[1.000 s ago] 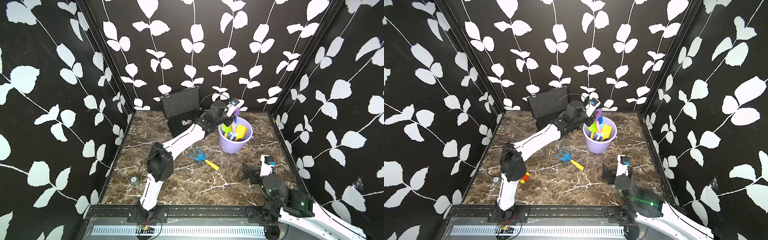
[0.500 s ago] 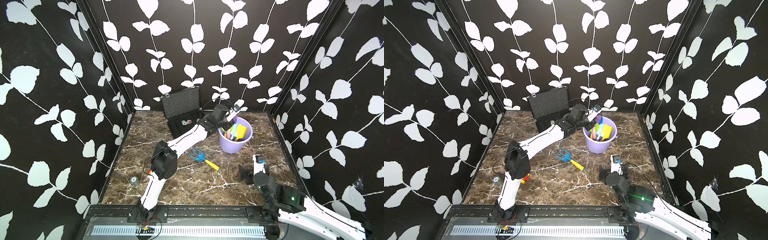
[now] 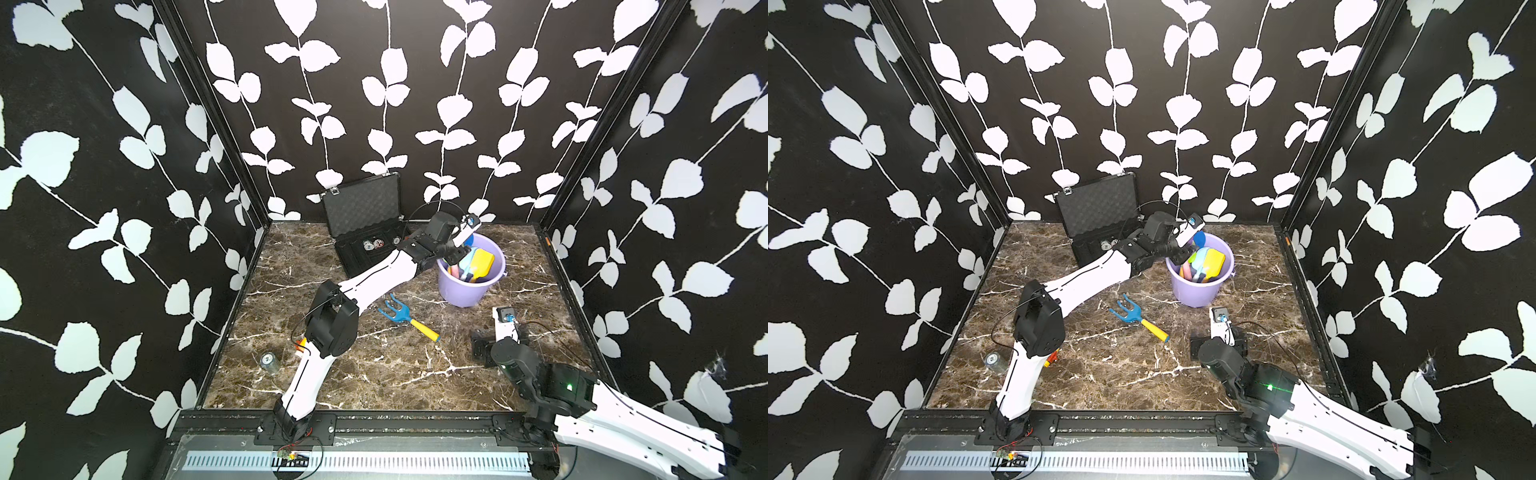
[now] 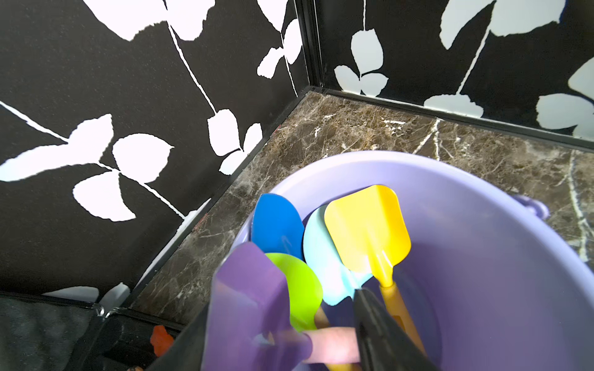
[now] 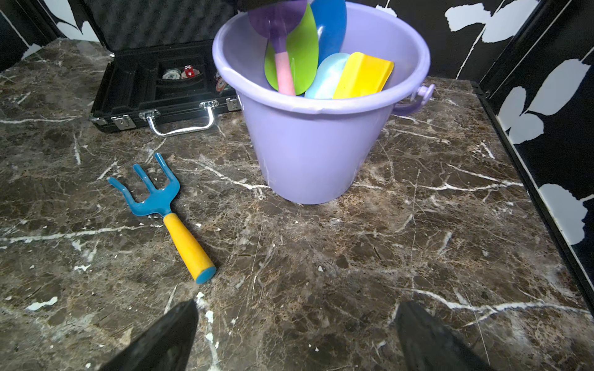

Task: Organize the gardening tools
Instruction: Place the gardening tool in the container, then pick up the gardening tool from the center of the board.

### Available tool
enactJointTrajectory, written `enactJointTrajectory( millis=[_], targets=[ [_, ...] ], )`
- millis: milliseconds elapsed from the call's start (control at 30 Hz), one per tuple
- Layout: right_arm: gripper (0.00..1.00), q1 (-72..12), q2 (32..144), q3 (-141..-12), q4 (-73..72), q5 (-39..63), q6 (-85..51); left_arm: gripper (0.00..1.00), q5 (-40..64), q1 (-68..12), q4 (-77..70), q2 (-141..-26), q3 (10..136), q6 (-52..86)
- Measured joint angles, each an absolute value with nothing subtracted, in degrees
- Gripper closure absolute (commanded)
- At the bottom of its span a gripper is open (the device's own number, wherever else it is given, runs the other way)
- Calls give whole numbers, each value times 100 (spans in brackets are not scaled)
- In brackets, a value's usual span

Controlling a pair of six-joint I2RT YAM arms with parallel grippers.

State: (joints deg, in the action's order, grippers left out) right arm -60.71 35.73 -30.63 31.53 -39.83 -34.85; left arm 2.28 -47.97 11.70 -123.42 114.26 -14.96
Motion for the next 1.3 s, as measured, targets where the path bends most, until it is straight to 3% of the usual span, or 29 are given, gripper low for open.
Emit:
enactJointTrajectory(
  millis=[367, 633, 833, 1033, 1300],
  targets=[
    [4, -6069, 4517, -3398, 3006, -3551, -3321, 2, -303, -4794, 475, -10213, 9421, -1017],
    [8, -5946, 5502, -3911, 2884, -3074, -3127, 1, -860, -4792, 99, -8941, 8141, -458],
    [16, -5487, 6361, -4213, 2589, -2272, -2829, 1, -1317, -4792, 89, -8226, 7028, 51],
    [22, -5162, 7627, -4692, 2324, -1474, -2458, 1, -1844, -4792, 8, -7153, 5699, 705],
    [30, -5109, 9026, -5518, 2316, -1153, -2099, 1, -2381, -4790, -167, -6040, 3944, 1540]
  ],
)
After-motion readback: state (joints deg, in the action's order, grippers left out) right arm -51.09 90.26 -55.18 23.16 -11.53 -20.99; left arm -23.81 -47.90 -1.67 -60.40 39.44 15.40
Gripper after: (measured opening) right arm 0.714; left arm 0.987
